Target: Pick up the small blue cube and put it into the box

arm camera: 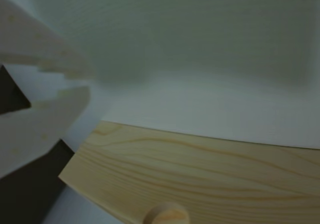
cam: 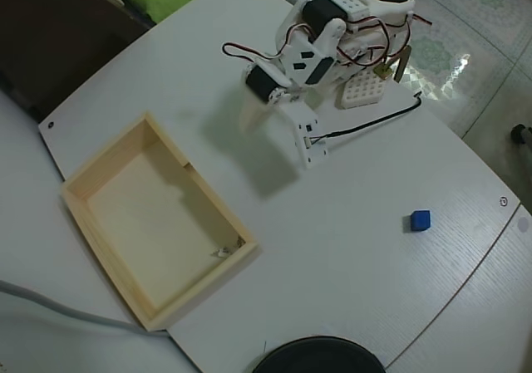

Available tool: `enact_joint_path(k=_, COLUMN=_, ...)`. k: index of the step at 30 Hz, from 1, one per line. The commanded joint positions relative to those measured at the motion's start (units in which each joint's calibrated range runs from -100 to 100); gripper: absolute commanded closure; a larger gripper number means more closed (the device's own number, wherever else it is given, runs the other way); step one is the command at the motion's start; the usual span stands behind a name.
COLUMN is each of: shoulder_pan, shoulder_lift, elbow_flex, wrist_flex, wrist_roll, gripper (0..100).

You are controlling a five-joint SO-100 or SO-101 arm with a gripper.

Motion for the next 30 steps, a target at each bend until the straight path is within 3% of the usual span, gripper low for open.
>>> enact_joint_path(k=1, shoulder_pan=0.0, shoulder_lift=-0.4, elbow_flex=-0.5, wrist_flex=-0.4, wrist_roll=-0.3, gripper=99)
enact_joint_path(k=23, shoulder_pan=0.1, shoulder_lift=-0.4, elbow_flex=-0.5, wrist_flex=-0.4, wrist_roll=-0.1, gripper=99)
enact_joint_path(k=30, shoulder_pan=0.6, shoulder_lift=-0.3, elbow_flex=-7.4, wrist_flex=0.2, wrist_roll=-0.2, gripper=99)
